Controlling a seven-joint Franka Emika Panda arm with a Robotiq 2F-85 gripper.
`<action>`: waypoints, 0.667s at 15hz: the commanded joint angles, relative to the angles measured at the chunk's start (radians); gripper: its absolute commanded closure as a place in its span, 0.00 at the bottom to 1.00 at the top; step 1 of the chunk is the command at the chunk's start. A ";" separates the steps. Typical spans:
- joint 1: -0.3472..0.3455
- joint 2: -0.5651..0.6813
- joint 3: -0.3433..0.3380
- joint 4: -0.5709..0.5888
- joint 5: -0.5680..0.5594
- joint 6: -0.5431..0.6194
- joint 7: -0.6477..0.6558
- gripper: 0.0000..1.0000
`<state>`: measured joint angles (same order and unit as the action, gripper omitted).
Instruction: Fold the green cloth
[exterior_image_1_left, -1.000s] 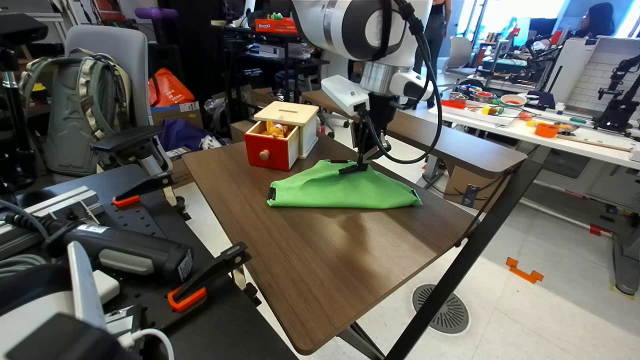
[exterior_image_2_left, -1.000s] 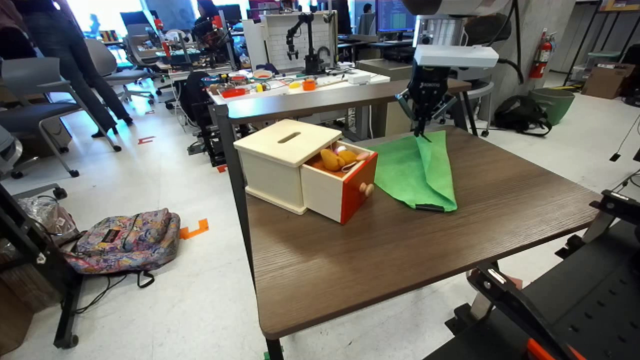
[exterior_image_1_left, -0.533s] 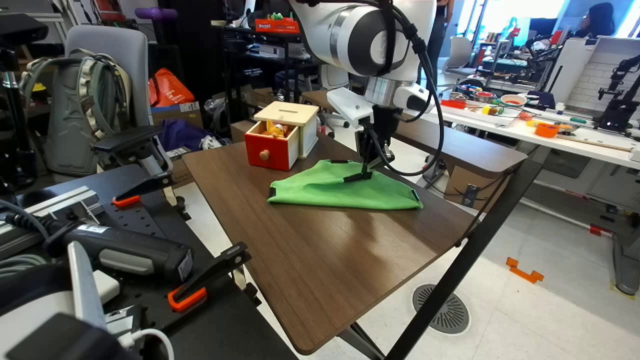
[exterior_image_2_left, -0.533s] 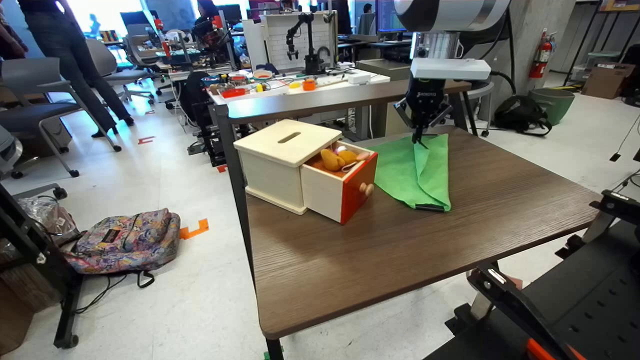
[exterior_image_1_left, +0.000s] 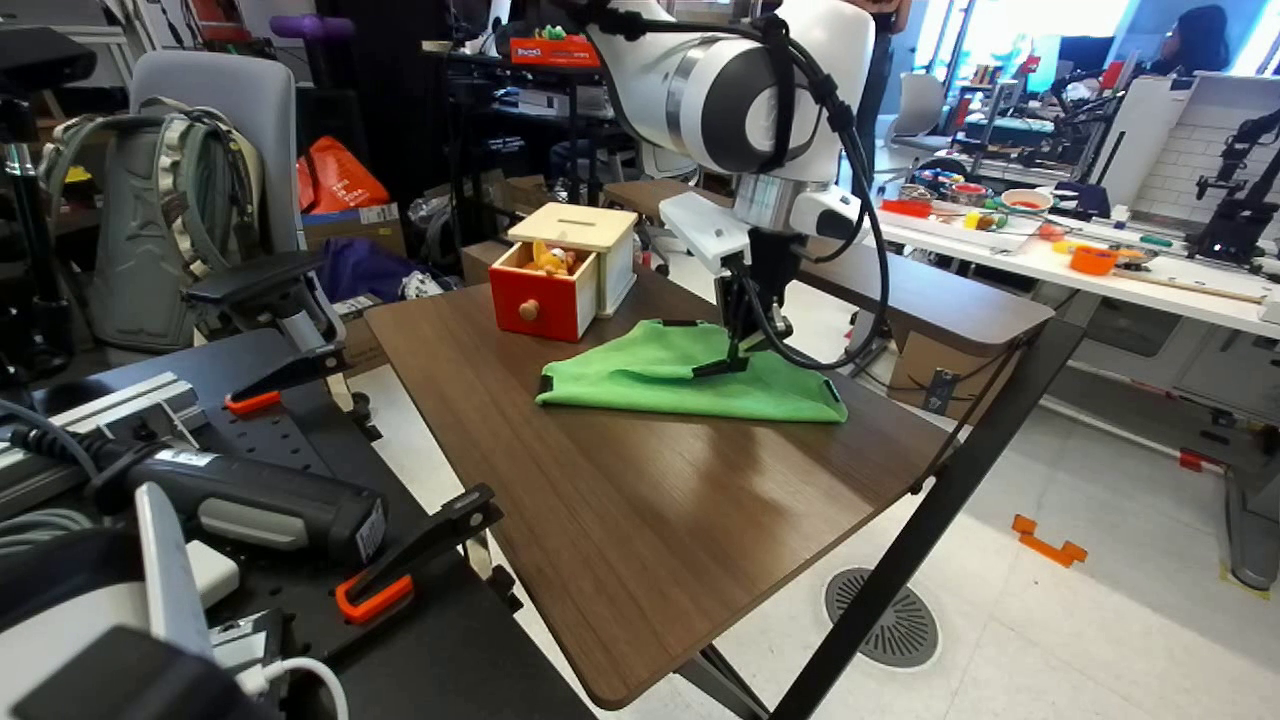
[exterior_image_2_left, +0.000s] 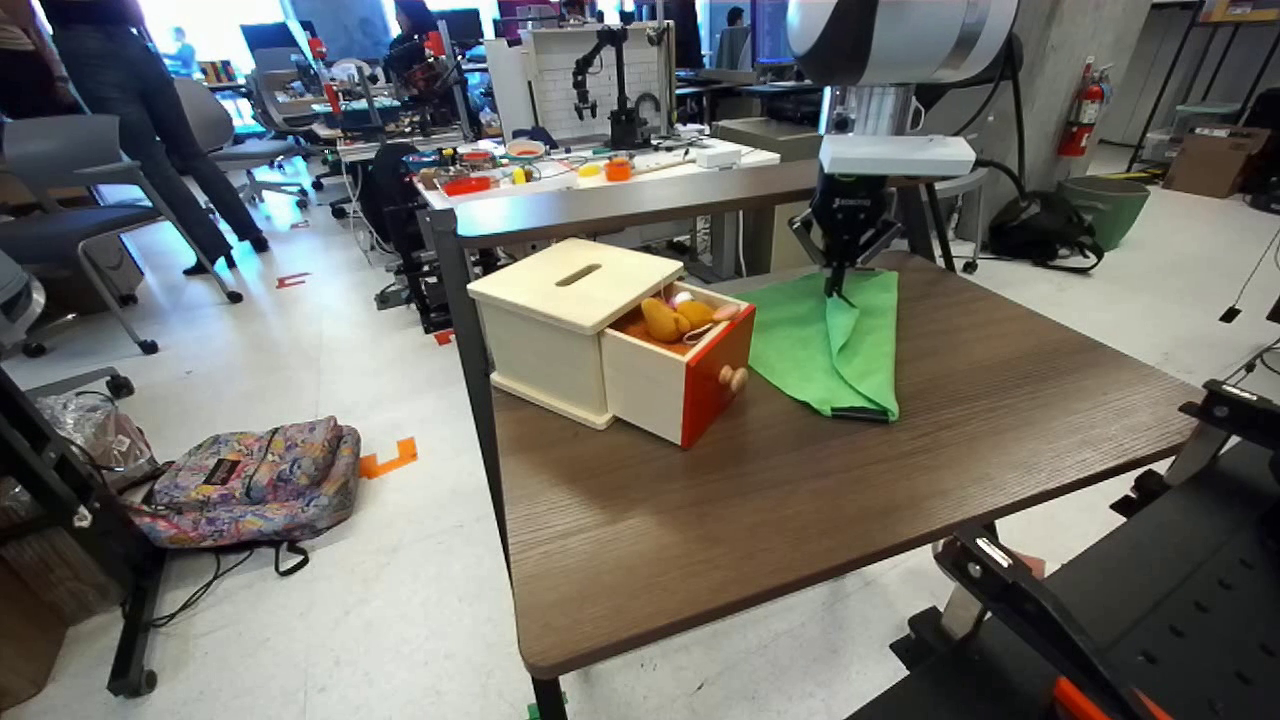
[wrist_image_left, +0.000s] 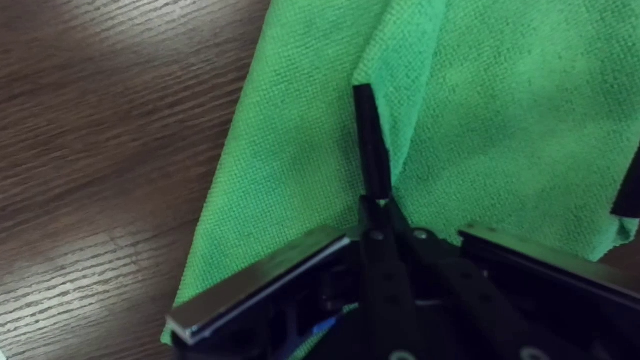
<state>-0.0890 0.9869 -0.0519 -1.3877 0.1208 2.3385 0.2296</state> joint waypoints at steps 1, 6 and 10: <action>0.010 0.030 -0.013 0.057 0.002 -0.030 0.017 0.98; 0.008 0.029 -0.011 0.062 0.003 -0.036 0.018 0.53; 0.003 0.010 -0.003 0.038 0.005 -0.034 0.002 0.23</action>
<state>-0.0889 0.9981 -0.0520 -1.3669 0.1207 2.3385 0.2370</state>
